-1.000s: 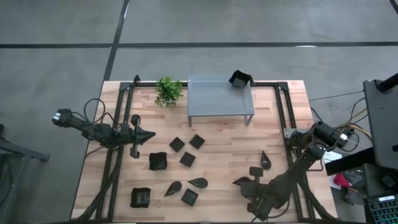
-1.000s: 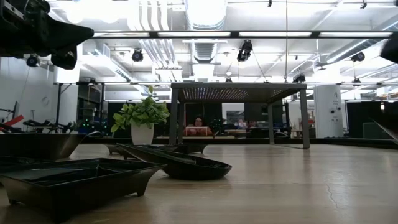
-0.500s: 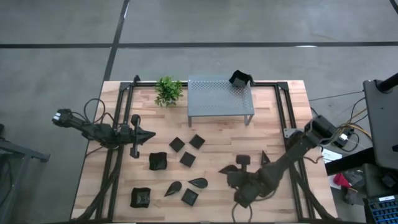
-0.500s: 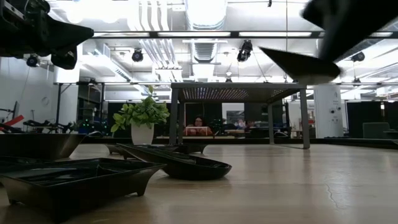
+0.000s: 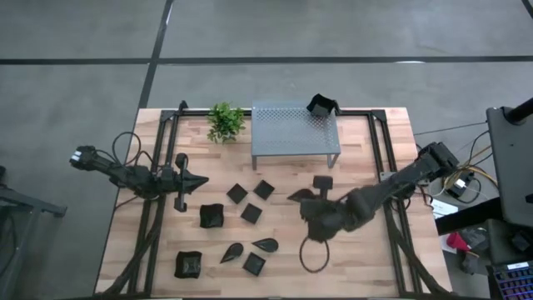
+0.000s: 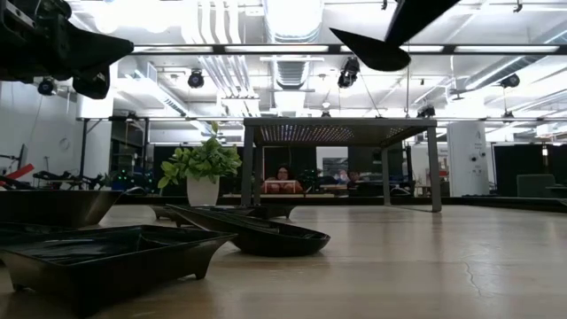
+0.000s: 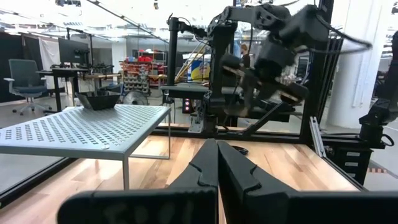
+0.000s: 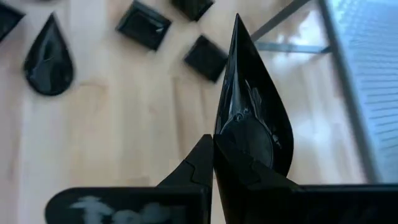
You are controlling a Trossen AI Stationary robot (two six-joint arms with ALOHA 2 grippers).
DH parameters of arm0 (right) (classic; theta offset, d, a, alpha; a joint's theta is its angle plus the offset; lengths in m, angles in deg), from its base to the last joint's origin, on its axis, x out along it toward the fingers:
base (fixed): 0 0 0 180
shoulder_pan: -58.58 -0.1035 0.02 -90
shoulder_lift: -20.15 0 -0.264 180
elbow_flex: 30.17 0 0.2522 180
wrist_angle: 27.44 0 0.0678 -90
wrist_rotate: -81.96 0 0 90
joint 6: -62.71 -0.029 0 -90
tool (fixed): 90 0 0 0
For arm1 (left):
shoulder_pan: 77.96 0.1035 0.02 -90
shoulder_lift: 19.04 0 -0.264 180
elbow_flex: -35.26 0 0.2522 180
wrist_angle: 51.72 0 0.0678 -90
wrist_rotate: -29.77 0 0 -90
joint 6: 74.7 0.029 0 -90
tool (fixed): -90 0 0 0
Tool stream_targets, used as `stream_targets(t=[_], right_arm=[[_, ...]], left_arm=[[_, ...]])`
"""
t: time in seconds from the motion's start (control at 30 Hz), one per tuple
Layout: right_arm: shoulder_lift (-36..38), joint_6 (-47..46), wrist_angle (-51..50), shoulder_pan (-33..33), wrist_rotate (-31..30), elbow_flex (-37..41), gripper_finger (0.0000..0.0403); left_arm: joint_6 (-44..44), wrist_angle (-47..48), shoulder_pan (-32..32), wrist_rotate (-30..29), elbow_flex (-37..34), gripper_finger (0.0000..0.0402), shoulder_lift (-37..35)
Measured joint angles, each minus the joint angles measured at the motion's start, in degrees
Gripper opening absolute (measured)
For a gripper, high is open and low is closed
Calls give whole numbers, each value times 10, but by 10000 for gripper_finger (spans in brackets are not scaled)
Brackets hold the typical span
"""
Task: Pick & Place Mini shaped plates
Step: Put the drop shaped plate on the shelf
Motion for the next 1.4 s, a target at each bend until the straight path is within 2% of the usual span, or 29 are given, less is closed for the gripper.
stream_targets(t=[0.43,0.8,1.4], right_arm=[[95,127,-2,137,3,0,8],[106,224,0,191,6,0,8],[106,144,-8,205,9,0,8]], left_arm=[[0,0,0,0,0,0,0],[0,0,0,0,0,0,0],[0,0,0,0,0,0,0]])
